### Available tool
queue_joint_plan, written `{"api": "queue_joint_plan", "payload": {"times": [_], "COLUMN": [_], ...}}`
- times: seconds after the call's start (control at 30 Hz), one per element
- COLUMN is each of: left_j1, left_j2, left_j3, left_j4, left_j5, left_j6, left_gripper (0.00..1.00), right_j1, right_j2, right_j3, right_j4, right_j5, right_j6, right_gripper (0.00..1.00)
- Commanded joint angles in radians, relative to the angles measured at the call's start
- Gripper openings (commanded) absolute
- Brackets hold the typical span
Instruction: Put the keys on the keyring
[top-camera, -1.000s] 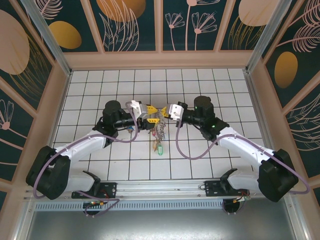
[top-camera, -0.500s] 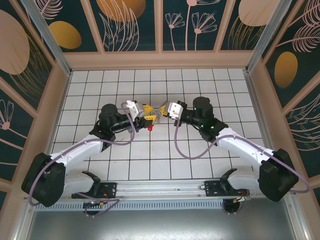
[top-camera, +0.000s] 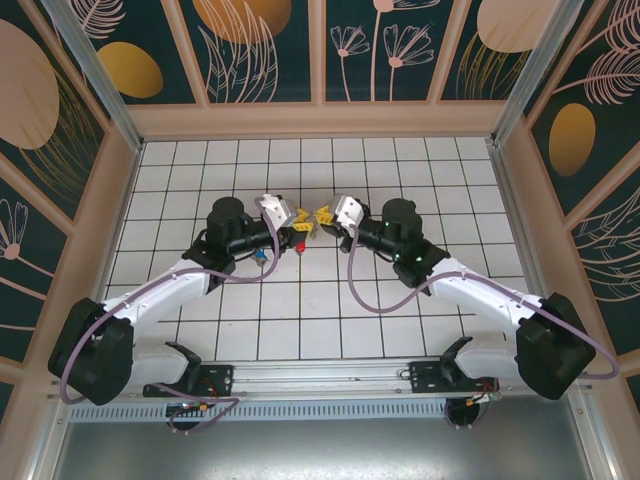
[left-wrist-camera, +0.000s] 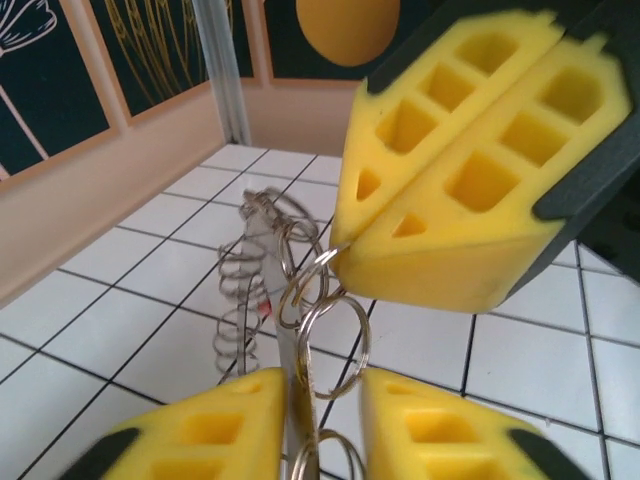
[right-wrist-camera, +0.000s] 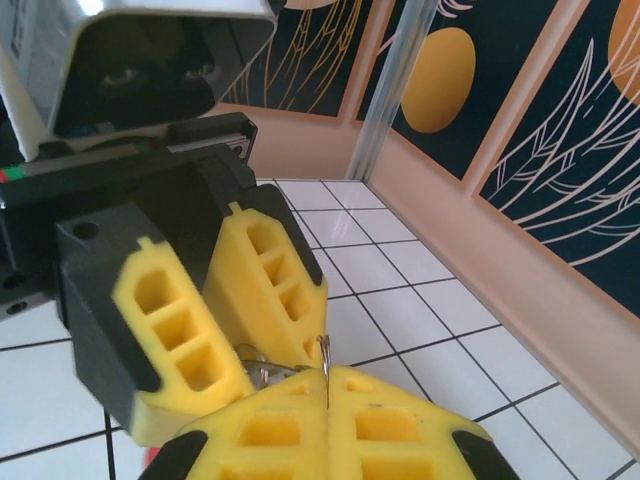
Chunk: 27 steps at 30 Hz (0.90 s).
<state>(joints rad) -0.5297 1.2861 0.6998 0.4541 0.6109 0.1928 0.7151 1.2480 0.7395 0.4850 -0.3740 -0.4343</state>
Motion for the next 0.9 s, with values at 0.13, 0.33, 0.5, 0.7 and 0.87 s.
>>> {"api": "queue_joint_plan", "payload": {"times": [0.13, 0.33, 0.5, 0.7, 0.87], "left_j1": [-0.004, -0.003, -0.004, -0.003, -0.003], "left_j2": [0.003, -0.029, -0.074, -0.119, -0.131], "left_j3": [0.024, 0.008, -0.037, -0.079, -0.083], "left_j4": [-0.050, -0.026, 0.028, 0.041, 0.043], "left_j5": [-0.035, -0.052, -0.075, -0.215, -0.260], "left_j6": [0.048, 0.063, 0.066, 0.092, 0.112], "left_gripper": [0.03, 0.00, 0.00, 0.00, 0.00], "right_j1": [0.049, 0.076, 0.076, 0.049, 0.024], "right_j2": [0.046, 0.096, 0.114, 0.084, 0.069], "right_j3": [-0.049, -0.095, -0.114, -0.093, -0.076], "right_j4": [0.244, 0.363, 0.356, 0.129, 0.027], "right_j5": [0.081, 0.126, 0.081, -0.015, -0.073], "right_j6": [0.161, 0.210, 0.181, 0.024, -0.021], "right_gripper": [0.00, 0.00, 0.00, 0.00, 0.00]}}
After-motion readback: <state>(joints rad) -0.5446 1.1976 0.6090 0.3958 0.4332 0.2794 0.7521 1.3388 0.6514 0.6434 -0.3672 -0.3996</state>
